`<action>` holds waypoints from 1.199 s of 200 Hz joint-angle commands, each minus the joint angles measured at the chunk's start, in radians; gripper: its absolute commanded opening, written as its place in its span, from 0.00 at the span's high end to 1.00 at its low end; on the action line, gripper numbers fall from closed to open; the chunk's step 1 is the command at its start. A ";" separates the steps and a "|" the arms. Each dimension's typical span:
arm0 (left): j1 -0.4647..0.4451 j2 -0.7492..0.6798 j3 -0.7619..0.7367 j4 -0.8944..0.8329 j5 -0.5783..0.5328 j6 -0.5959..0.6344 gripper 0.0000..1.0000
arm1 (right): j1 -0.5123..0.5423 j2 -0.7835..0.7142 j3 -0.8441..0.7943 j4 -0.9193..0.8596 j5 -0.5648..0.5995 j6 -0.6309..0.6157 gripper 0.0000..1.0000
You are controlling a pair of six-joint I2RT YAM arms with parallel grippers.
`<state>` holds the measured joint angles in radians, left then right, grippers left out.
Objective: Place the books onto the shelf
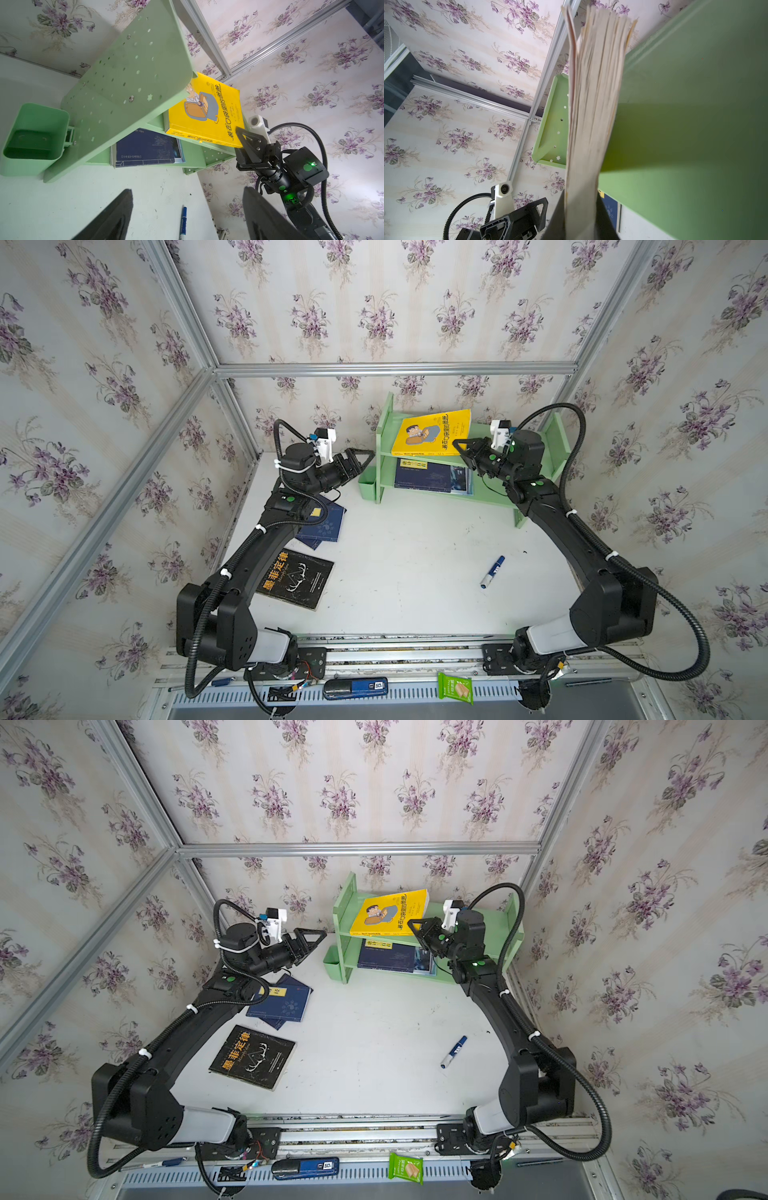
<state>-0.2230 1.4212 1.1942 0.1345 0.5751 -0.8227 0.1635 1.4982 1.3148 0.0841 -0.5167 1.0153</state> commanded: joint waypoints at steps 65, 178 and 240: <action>0.004 0.070 0.031 -0.006 -0.014 0.049 0.10 | 0.008 0.033 0.005 0.092 0.054 -0.035 0.96; -0.008 0.170 0.099 0.007 -0.040 0.047 0.01 | 0.008 0.058 -0.006 0.082 0.043 0.008 0.95; -0.033 0.233 0.181 0.008 -0.064 0.033 0.01 | 0.005 0.071 0.015 0.043 -0.006 -0.012 0.95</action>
<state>-0.2520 1.6382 1.3548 0.1204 0.5255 -0.7883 0.1699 1.5642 1.3098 0.1444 -0.4988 1.0576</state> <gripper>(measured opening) 0.992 0.172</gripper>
